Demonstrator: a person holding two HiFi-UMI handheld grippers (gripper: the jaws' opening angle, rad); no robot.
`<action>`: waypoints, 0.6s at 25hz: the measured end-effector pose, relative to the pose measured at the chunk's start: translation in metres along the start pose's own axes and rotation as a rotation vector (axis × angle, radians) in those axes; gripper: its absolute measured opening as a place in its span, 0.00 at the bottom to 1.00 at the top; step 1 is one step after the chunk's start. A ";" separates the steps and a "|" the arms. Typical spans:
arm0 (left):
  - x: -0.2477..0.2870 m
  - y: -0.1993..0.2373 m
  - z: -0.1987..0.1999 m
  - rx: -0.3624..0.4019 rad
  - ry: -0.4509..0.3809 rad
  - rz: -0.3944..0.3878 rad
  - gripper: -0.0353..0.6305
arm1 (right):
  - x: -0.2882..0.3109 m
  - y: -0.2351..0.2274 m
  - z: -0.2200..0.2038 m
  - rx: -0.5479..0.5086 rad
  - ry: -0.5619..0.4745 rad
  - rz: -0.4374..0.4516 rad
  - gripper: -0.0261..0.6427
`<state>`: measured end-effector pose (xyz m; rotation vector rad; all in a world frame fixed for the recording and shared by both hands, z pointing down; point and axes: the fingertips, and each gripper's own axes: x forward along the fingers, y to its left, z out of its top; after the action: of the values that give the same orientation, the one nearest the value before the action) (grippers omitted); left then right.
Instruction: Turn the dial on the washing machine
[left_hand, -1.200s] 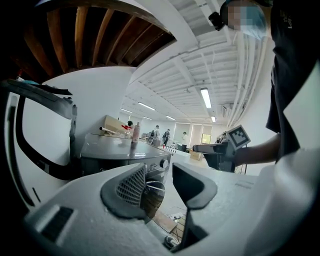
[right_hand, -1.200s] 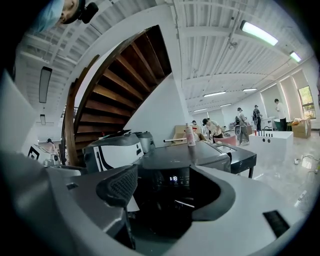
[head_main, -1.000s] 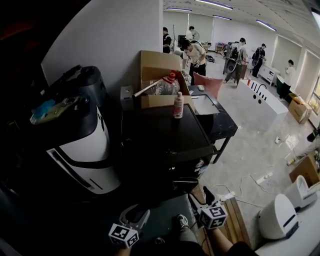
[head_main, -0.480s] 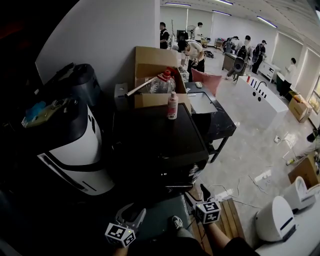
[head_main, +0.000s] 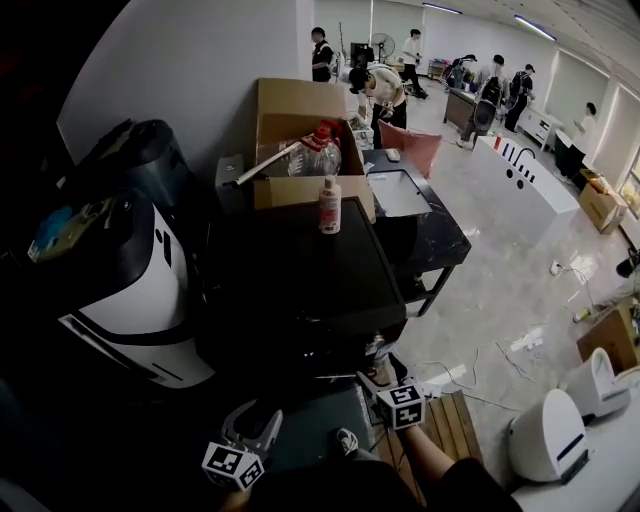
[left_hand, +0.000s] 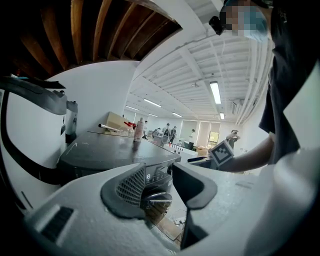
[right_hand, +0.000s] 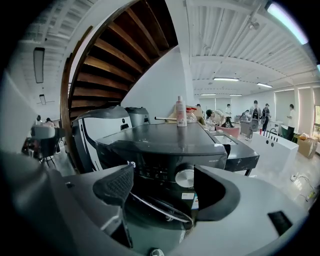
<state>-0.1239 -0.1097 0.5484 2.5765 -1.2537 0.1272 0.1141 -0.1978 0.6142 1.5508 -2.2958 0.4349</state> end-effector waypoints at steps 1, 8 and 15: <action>0.005 -0.001 0.000 0.000 0.003 0.000 0.29 | 0.005 -0.004 0.000 -0.006 0.007 0.004 0.58; 0.032 -0.004 -0.003 -0.001 0.026 0.006 0.29 | 0.039 -0.023 -0.011 -0.090 0.085 0.045 0.63; 0.039 0.004 -0.002 -0.001 0.030 0.040 0.29 | 0.065 -0.029 -0.025 -0.151 0.153 0.072 0.66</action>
<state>-0.1027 -0.1407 0.5584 2.5394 -1.2950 0.1719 0.1208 -0.2506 0.6669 1.3194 -2.2170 0.3752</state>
